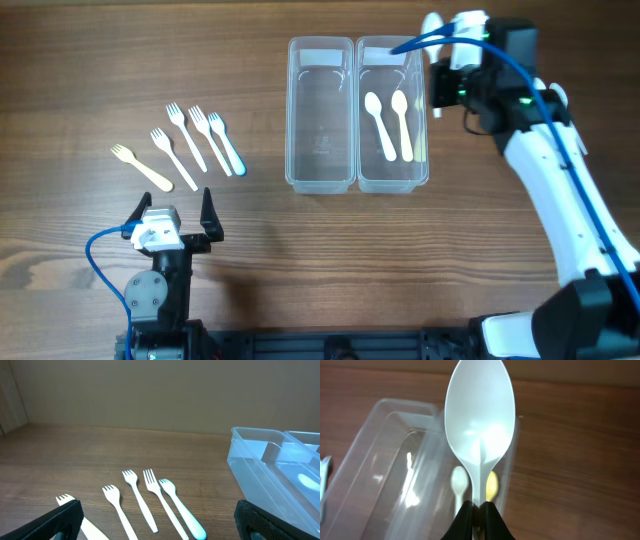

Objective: Pack container
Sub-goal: 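Drop white spoon into the right tray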

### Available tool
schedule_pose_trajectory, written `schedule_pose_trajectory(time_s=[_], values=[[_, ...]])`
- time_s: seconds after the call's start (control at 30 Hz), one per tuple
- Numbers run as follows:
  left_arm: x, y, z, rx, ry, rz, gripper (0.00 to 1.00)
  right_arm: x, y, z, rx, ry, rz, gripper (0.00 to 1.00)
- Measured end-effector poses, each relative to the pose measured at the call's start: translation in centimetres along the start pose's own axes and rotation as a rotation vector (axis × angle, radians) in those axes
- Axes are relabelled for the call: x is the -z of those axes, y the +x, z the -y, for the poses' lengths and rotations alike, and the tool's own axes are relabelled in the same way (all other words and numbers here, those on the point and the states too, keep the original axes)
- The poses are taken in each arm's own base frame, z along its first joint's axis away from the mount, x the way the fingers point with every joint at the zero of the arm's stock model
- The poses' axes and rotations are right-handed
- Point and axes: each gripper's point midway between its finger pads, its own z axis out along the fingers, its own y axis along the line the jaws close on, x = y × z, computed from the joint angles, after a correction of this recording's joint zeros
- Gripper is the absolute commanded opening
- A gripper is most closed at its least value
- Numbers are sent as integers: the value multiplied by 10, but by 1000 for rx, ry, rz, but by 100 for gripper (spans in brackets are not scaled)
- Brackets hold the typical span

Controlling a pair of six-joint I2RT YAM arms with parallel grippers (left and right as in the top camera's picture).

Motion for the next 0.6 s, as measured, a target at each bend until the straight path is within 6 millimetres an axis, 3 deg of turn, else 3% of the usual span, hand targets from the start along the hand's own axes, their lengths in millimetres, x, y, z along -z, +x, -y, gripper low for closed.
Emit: schedule_pose_trajectory(time_s=[0.23,0.3,0.43,0.53,0.6], values=[[0,0,0,0,0,0,100,-60,42,-29,8,-54,-145,5],[0,0,0,0,0,0,100,-75,56,-30,3,-58,-188,26],[0,0,0,0,0,0,100,-92,76,-29,-9,-58,-247,38],[0,0,0,0,0,0,100,-92,74,-30,-11,-58,-241,49],[0,0,0,0,0,0,100,-91,72,-30,-6,-58,-235,51]])
